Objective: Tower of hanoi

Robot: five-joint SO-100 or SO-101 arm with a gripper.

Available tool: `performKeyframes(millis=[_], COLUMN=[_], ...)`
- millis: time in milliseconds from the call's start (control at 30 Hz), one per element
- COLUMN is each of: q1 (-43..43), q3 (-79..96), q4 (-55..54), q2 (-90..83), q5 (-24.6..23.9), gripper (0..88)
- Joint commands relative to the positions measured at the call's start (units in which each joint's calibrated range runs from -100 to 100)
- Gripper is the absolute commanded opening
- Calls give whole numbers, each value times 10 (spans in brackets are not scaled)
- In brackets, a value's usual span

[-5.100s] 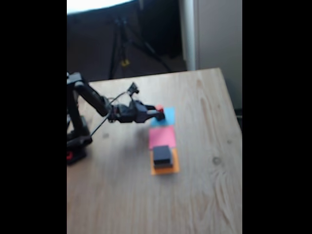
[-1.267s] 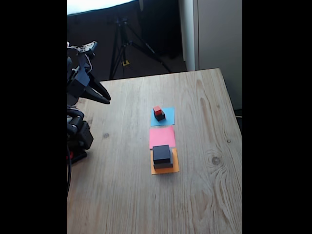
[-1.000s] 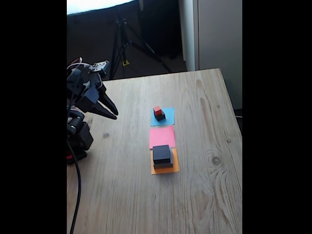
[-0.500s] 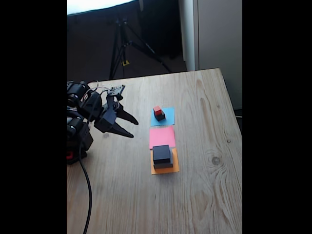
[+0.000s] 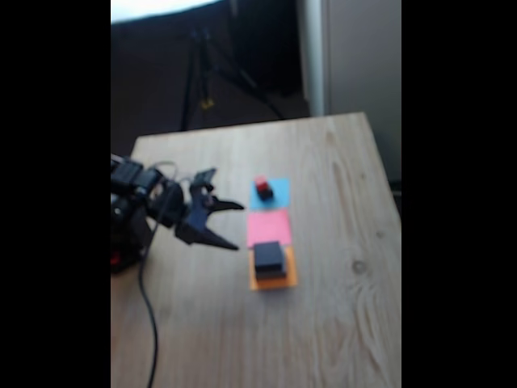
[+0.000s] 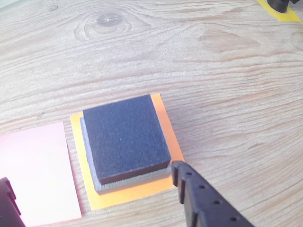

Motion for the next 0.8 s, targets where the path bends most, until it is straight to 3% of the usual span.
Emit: performKeyframes(millis=[0, 767], q1=[8, 51], q3=[11, 69], q4=[-110, -372], q2=[36, 186], q5=[9, 9], gripper=[432, 484])
